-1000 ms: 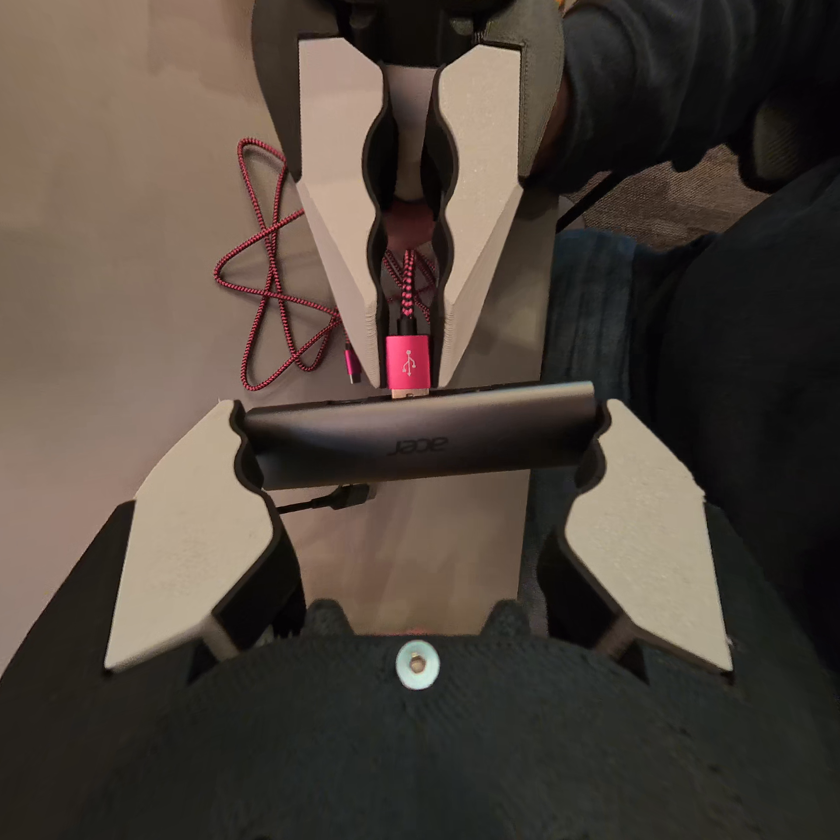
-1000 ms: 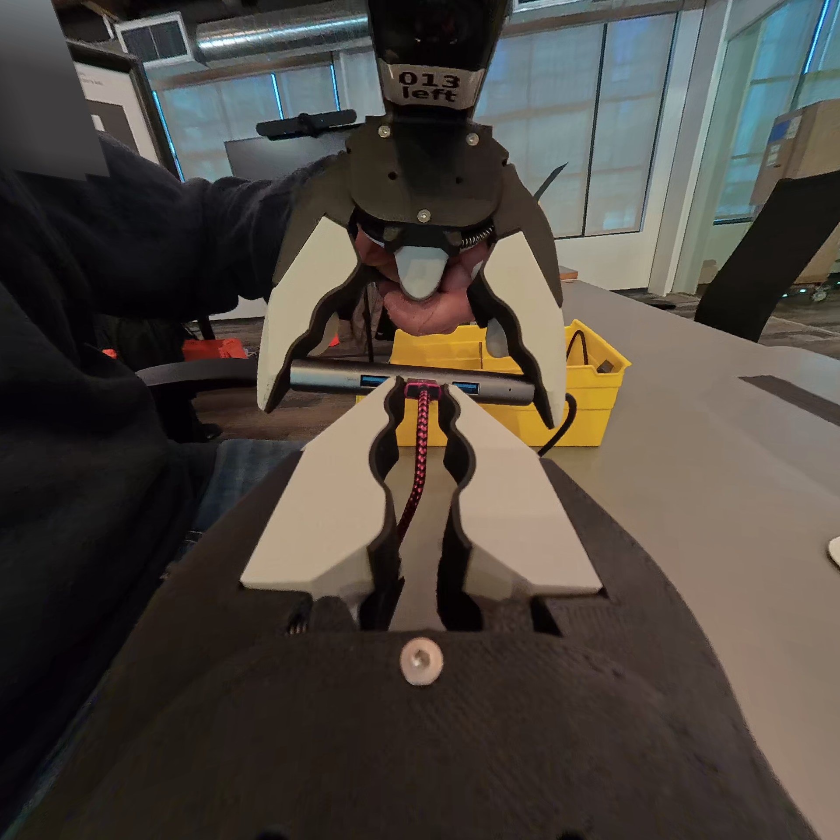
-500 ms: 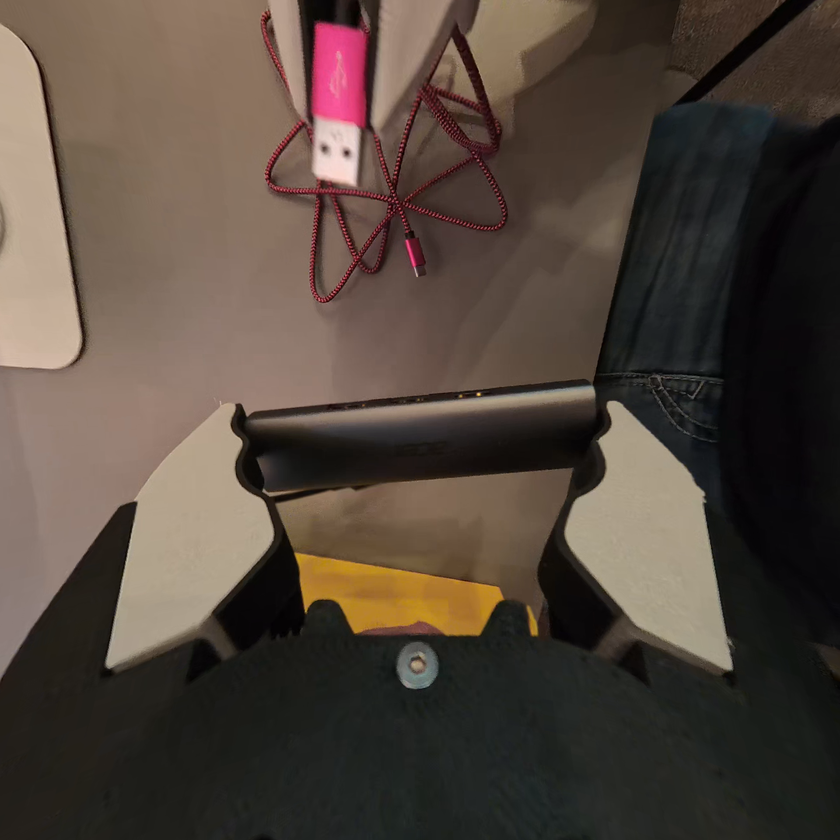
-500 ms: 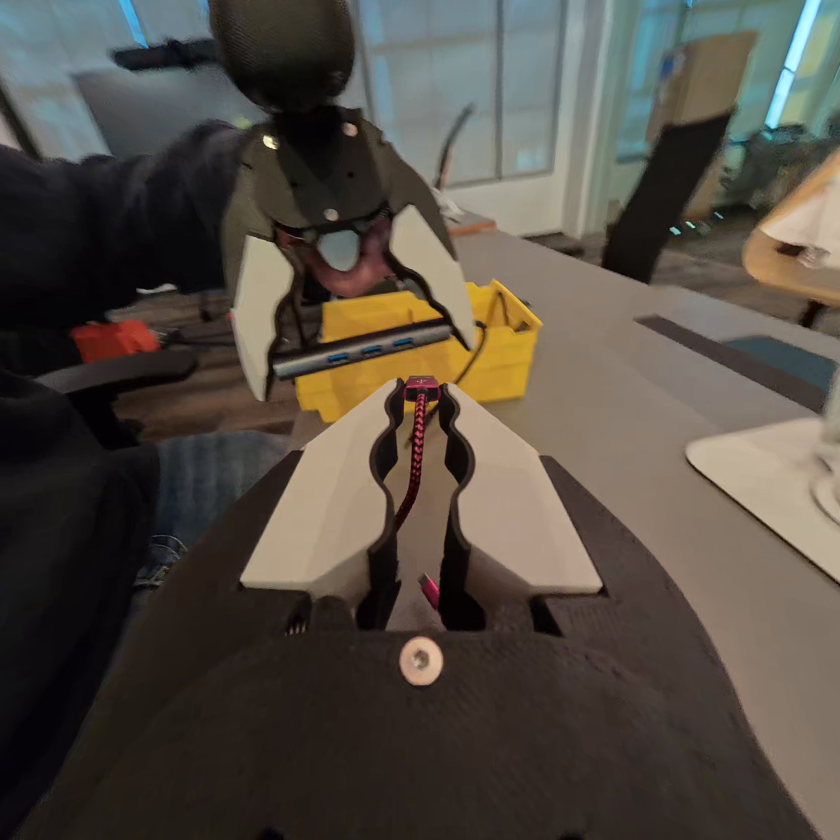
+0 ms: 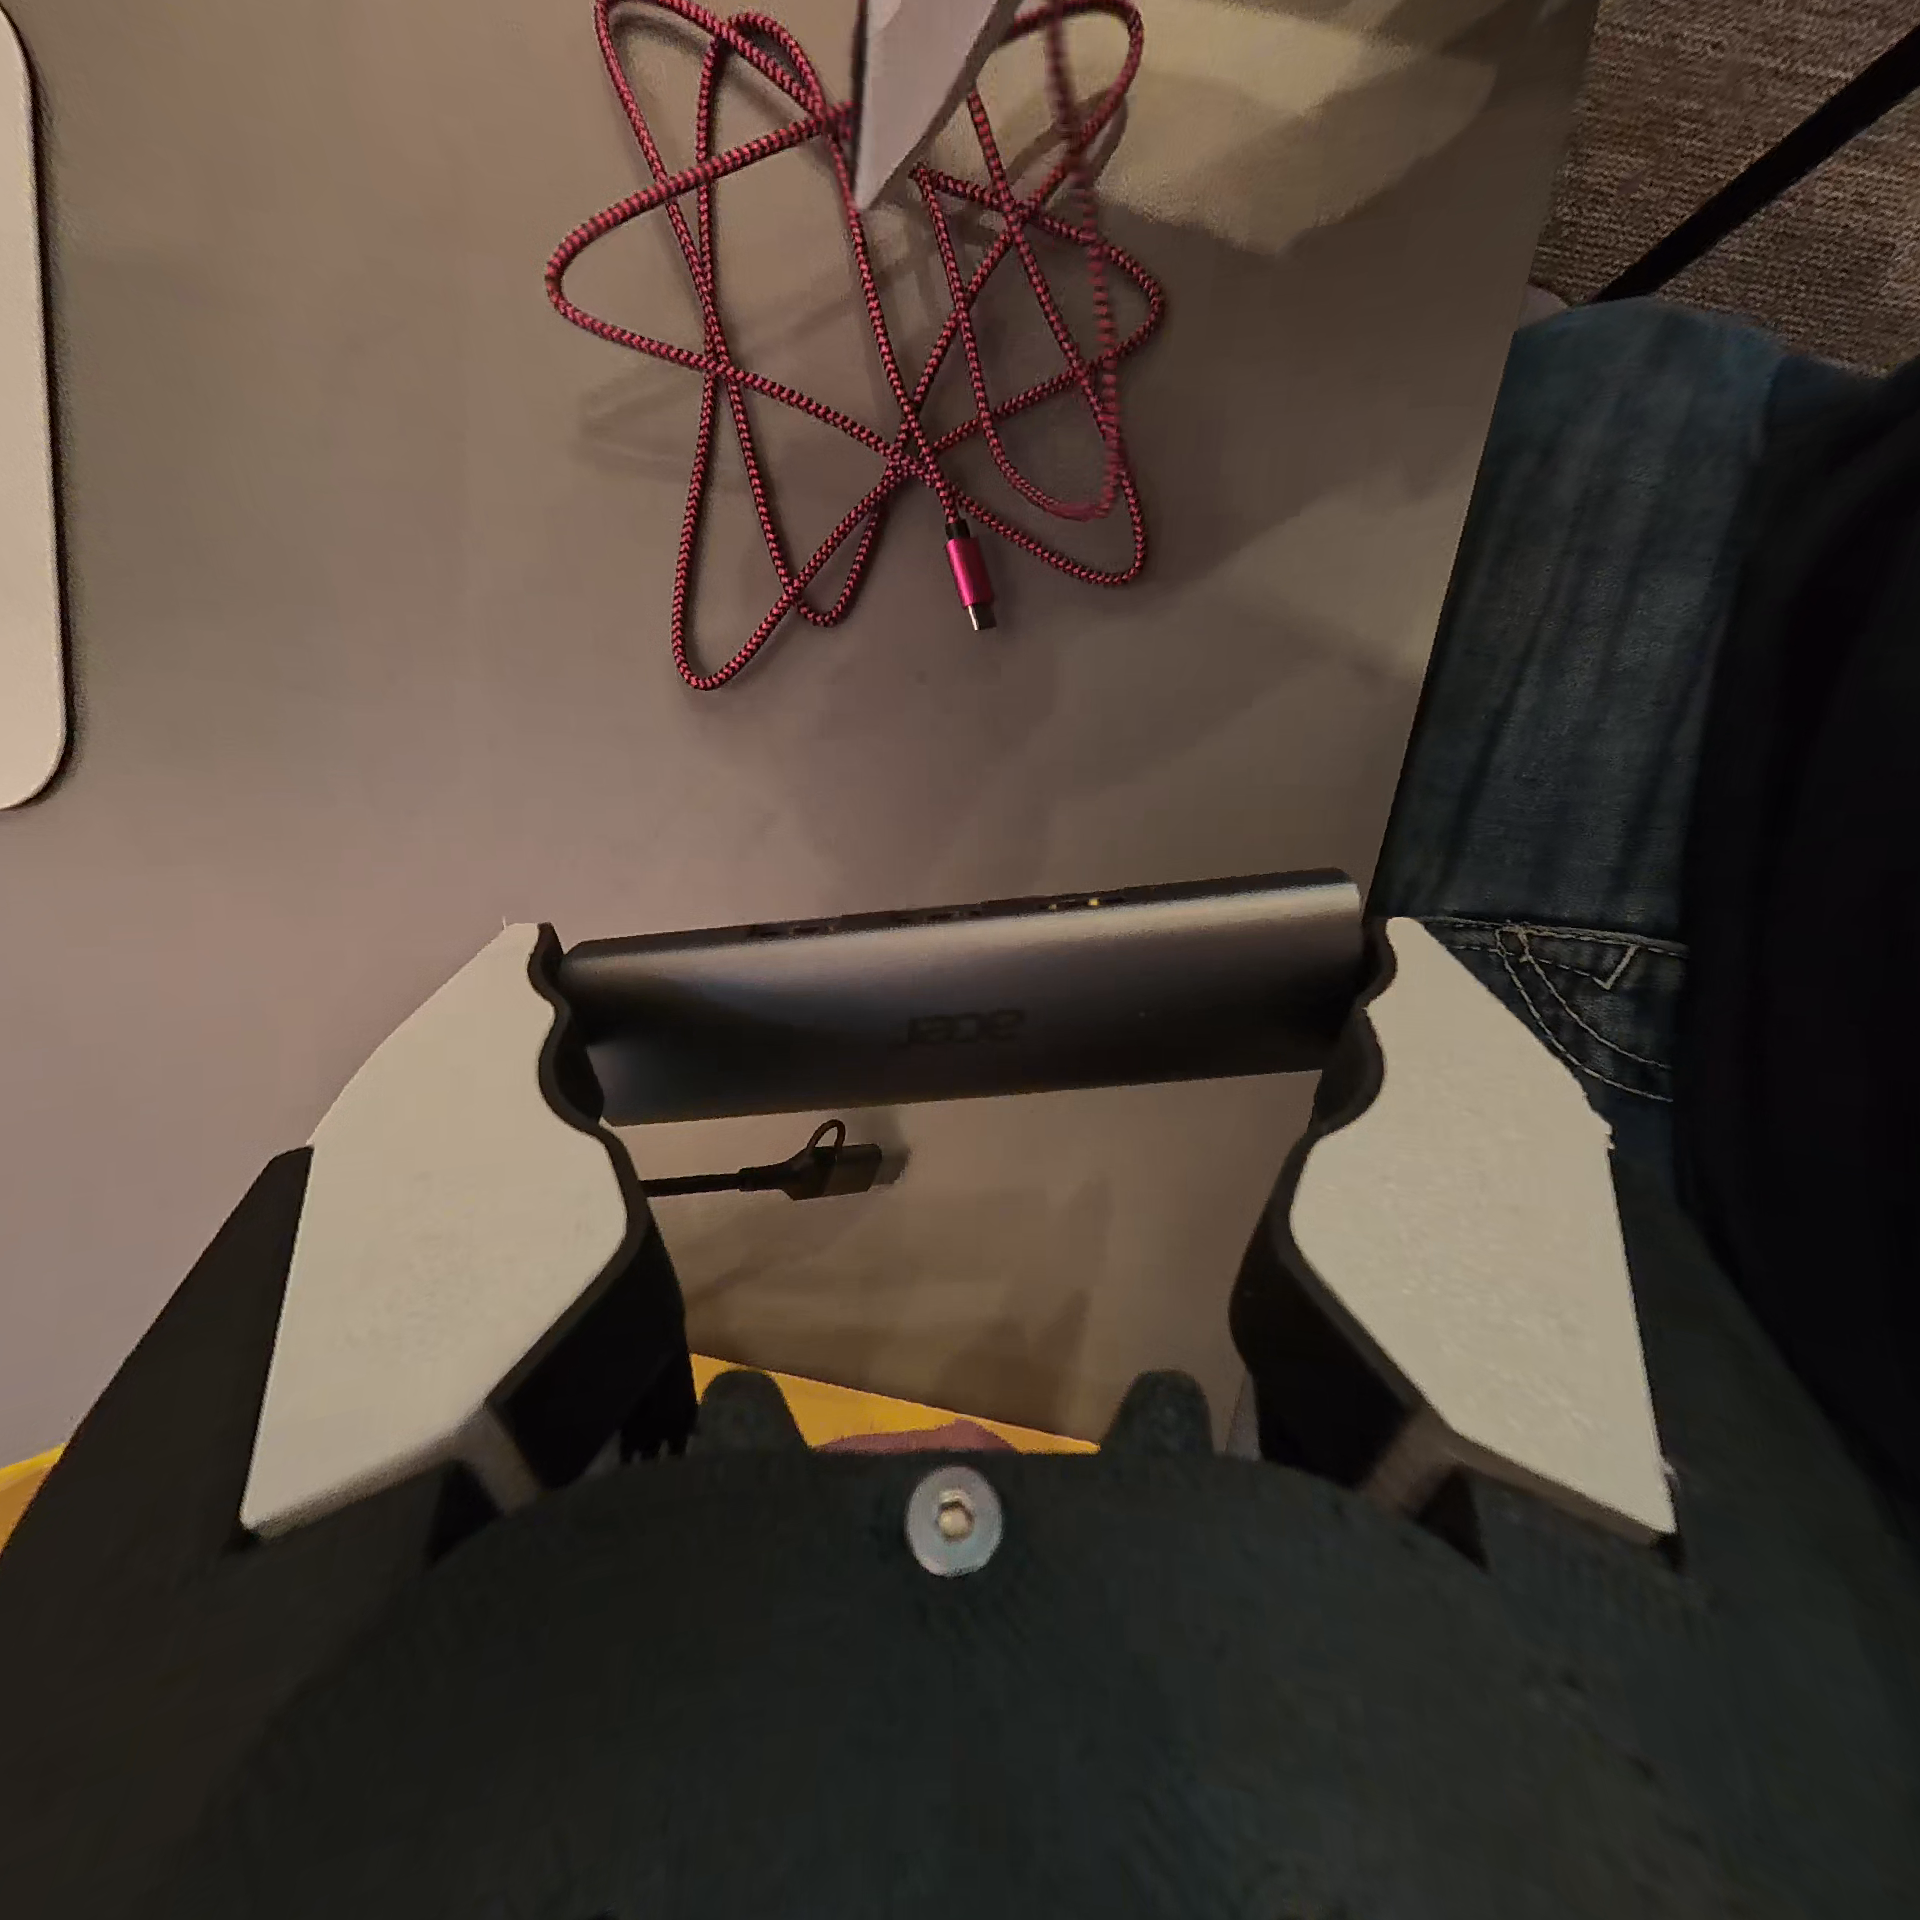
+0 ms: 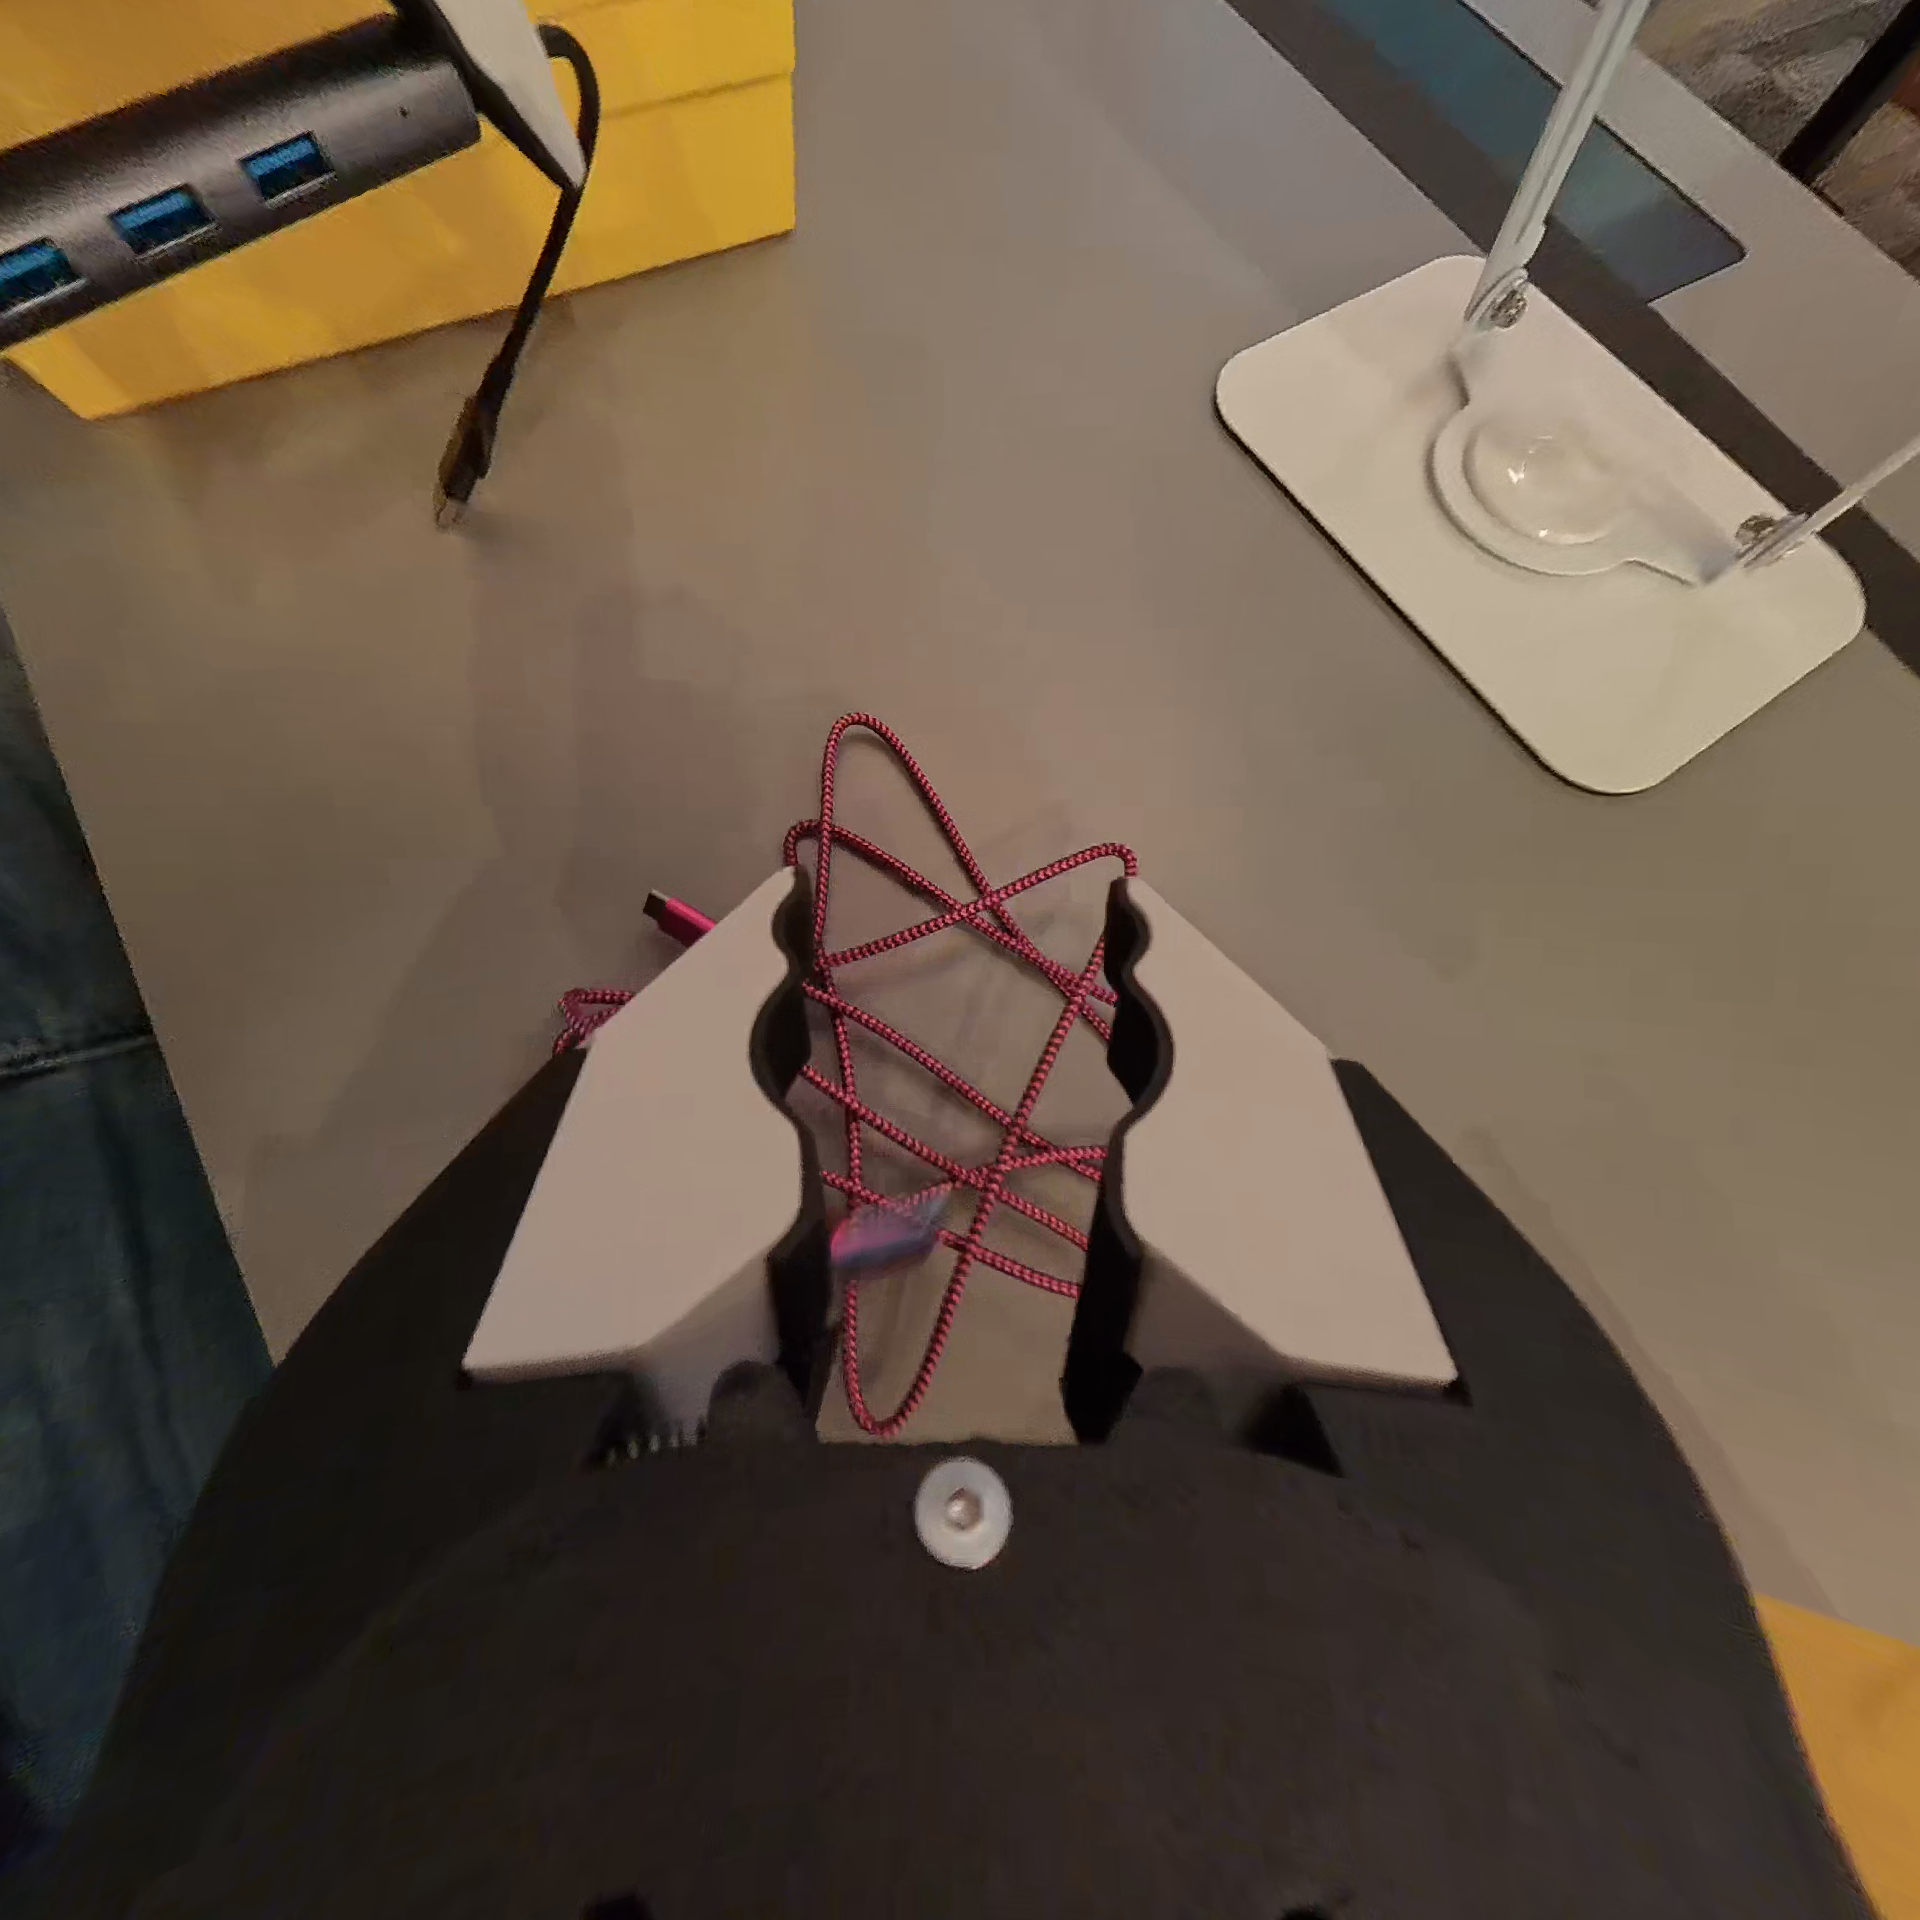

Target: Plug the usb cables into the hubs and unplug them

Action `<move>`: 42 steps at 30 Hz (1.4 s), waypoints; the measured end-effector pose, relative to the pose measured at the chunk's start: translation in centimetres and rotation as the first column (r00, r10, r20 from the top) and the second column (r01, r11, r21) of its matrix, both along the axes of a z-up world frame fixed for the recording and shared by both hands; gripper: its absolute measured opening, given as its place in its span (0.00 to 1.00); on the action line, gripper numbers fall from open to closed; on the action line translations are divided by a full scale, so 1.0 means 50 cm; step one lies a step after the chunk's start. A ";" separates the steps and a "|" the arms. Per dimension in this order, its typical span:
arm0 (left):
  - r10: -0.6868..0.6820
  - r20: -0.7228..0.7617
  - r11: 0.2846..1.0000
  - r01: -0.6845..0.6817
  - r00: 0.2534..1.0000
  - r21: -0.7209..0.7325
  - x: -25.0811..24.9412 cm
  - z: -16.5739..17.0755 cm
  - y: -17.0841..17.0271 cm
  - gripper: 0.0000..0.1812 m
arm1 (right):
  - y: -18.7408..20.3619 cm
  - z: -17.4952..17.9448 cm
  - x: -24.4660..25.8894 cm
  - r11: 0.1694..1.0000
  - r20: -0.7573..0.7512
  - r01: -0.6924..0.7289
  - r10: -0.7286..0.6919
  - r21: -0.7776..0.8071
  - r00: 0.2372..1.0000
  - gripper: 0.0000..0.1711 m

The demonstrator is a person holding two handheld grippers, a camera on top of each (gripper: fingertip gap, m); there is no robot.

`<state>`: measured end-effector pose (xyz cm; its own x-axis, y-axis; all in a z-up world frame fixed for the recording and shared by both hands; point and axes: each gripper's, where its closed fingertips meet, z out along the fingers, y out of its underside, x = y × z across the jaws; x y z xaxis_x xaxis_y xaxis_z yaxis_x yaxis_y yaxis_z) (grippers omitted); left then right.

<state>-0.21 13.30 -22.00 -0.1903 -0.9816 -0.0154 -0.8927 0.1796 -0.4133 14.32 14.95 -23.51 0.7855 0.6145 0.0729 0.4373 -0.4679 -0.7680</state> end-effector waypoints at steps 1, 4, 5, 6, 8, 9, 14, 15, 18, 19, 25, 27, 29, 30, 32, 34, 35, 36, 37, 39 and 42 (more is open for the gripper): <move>0.003 0.001 1.000 -0.003 1.000 0.000 0.000 0.000 0.001 0.74 | -0.006 0.009 0.000 1.000 0.019 -0.025 0.025 0.008 1.000 0.36; -0.002 -0.004 1.000 0.002 1.000 -0.004 -0.004 -0.003 0.001 0.74 | -0.046 0.011 -0.005 0.990 0.134 -0.138 0.140 -0.029 0.981 0.49; -0.004 -0.006 1.000 0.004 1.000 -0.004 -0.005 -0.004 0.000 0.74 | -0.059 0.009 -0.010 0.983 0.159 -0.177 0.183 -0.048 0.970 0.56; -0.006 -0.007 1.000 0.006 1.000 -0.004 -0.005 -0.005 -0.001 0.74 | -0.075 0.003 -0.016 0.970 0.177 -0.232 0.242 -0.075 0.954 0.58; -0.013 -0.010 1.000 0.013 1.000 -0.002 -0.004 -0.005 -0.004 0.74 | -0.101 -0.019 -0.029 0.930 0.198 -0.335 0.360 -0.150 0.912 0.69; -0.020 -0.009 1.000 0.020 1.000 -0.004 -0.003 -0.004 -0.007 0.74 | -0.112 -0.039 -0.032 0.900 0.228 -0.386 0.426 -0.201 0.875 0.79; -0.045 0.018 0.999 0.045 0.999 -0.004 0.011 0.000 -0.023 0.74 | -0.075 -0.137 -0.001 0.820 0.403 -0.402 0.556 -0.408 0.727 0.89; -0.046 0.025 0.999 0.046 0.999 -0.005 0.012 0.000 -0.025 0.74 | -0.065 -0.153 -0.004 0.808 0.393 -0.400 0.568 -0.434 0.723 0.89; -0.046 0.047 0.999 0.047 0.998 -0.018 0.011 0.001 -0.032 0.74 | -0.051 -0.209 0.004 0.764 0.375 -0.385 0.607 -0.518 0.701 0.89; -0.046 0.061 0.998 0.048 0.997 -0.030 0.014 0.004 -0.036 0.74 | -0.046 -0.214 -0.006 0.757 0.348 -0.408 0.616 -0.510 0.707 0.92; -0.040 0.105 0.998 0.045 0.994 -0.038 0.026 0.016 -0.034 0.74 | -0.027 -0.184 -0.032 0.772 0.287 -0.419 0.589 -0.478 0.756 0.28; -0.031 0.103 0.999 0.035 0.994 -0.038 0.022 0.011 -0.030 0.74 | -0.033 -0.183 -0.037 0.773 0.289 -0.416 0.586 -0.479 0.757 0.13; -0.018 0.106 0.999 0.022 0.994 -0.043 0.018 0.008 -0.027 0.74 | -0.037 -0.184 -0.040 0.781 0.292 -0.408 0.575 -0.473 0.764 0.05; -0.011 0.108 0.999 0.016 0.994 -0.042 0.015 0.007 -0.025 0.74 | -0.041 -0.183 -0.043 0.783 0.283 -0.411 0.572 -0.467 0.770 0.04; -0.001 0.117 0.999 0.006 0.993 -0.044 0.013 0.008 -0.024 0.74 | -0.045 -0.175 -0.051 0.794 0.249 -0.421 0.558 -0.439 0.791 0.02; 0.007 0.123 0.999 -0.002 0.992 -0.040 0.011 0.008 -0.023 0.74 | -0.042 -0.152 -0.057 0.818 0.211 -0.421 0.525 -0.392 0.824 0.03; 0.009 0.124 0.999 -0.004 0.992 -0.038 0.011 0.009 -0.022 0.74 | -0.038 -0.135 -0.057 0.834 0.196 -0.417 0.505 -0.363 0.840 0.03; 0.010 0.125 0.999 -0.006 0.992 -0.037 0.010 0.009 -0.023 0.74 | -0.033 -0.117 -0.057 0.848 0.180 -0.410 0.485 -0.335 0.856 0.03; 0.012 0.124 0.999 -0.007 0.992 -0.035 0.009 0.008 -0.022 0.74 | -0.028 -0.095 -0.055 0.862 0.163 -0.404 0.466 -0.306 0.870 0.03; 0.014 0.120 1.000 -0.011 0.993 -0.027 0.007 0.006 -0.021 0.74 | -0.017 -0.046 -0.049 0.891 0.125 -0.385 0.422 -0.241 0.898 0.03; 0.022 0.126 0.999 -0.018 0.992 -0.030 0.005 0.005 -0.019 0.74 | -0.004 0.044 -0.030 0.928 0.075 -0.350 0.361 -0.130 0.930 0.03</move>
<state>0.06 12.35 -21.74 -0.1692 -0.9855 -0.0099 -0.8364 0.1489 -0.5275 12.82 14.76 -21.32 0.5067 0.8606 0.0513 0.6595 -0.3486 -0.6660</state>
